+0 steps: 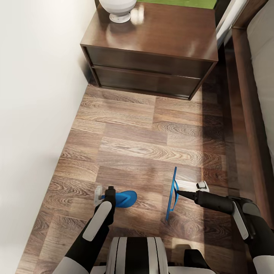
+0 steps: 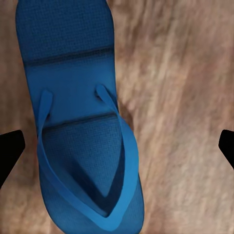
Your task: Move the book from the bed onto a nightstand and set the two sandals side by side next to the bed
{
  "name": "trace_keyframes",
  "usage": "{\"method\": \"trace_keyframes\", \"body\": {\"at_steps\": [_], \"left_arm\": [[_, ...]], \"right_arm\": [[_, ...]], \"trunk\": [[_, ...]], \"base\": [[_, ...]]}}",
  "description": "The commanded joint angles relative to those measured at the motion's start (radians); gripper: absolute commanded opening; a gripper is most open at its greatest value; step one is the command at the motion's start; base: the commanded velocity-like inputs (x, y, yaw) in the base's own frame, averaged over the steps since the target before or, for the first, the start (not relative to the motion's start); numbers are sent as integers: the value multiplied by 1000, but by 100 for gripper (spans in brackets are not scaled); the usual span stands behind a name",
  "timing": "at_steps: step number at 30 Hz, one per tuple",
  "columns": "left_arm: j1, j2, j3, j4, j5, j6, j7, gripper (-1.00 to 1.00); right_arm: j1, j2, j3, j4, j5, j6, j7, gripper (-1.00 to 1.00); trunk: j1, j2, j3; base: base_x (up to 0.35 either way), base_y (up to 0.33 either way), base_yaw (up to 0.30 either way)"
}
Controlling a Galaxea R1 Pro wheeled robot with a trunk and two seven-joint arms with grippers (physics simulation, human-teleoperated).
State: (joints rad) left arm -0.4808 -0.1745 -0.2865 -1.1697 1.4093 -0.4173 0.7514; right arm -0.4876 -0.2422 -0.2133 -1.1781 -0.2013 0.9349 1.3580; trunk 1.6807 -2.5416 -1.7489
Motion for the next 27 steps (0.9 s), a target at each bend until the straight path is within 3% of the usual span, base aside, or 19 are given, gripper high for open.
{"method": "trace_keyframes", "body": {"at_steps": [1, 19, 27], "left_arm": [[0, 0, -1, -1, 4, -5, 2, 100], [-1, 0, 0, -1, 5, -3, -2, 100], [-1, 0, 0, -1, 5, -2, -4, 100]], "right_arm": [[0, 0, 0, 0, -3, 7, 1, -100], [0, -1, -1, 0, 0, 7, 1, -100], [0, -1, -1, 0, 0, 7, 1, -100]], "trunk": [[0, 0, 0], [1, -1, -8], [3, -2, -31]], "base": [[0, 0, 0], [0, 0, 0], [0, 0, 0]]}}
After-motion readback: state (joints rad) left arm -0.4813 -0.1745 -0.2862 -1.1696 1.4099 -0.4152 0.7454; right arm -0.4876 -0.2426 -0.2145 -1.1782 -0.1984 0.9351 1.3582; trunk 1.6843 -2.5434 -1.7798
